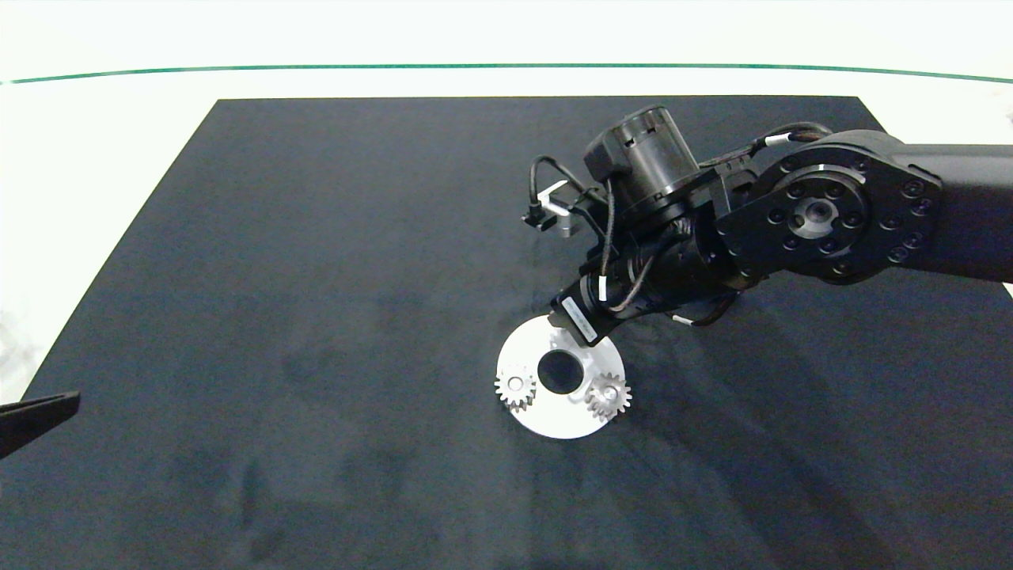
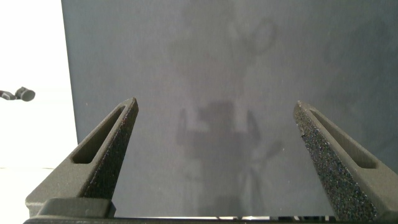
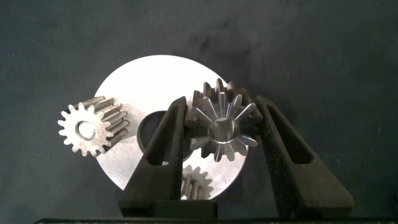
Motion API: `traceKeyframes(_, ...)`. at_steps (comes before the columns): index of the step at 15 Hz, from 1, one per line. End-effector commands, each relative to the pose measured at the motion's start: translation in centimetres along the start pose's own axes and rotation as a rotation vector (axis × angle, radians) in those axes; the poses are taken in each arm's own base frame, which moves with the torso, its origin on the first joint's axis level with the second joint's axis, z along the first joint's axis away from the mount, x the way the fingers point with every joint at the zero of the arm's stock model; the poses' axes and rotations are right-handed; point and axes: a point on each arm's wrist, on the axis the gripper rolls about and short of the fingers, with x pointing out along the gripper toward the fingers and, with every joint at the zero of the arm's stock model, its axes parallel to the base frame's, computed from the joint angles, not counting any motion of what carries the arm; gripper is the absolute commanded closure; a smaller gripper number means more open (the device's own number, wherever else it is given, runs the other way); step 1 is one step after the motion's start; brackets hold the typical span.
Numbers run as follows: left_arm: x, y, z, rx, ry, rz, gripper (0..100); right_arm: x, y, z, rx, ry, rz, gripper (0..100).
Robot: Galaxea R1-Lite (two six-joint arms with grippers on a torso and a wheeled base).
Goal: Remove an incorrectly installed larger gear and replace it with the correct smaller gear
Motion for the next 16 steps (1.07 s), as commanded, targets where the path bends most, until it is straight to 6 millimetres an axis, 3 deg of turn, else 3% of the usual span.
traceKeyframes(1,0.2,0.0,-0.2,0.001,0.014,0.001,0,0.4,0.2,-0.1,-0.006,0.011,0.004,75)
traceKeyframes(16,0.3,0.0,-0.3,0.002,0.022,0.0,0,1.8,0.6,0.4,0.003,0.007,0.007,75)
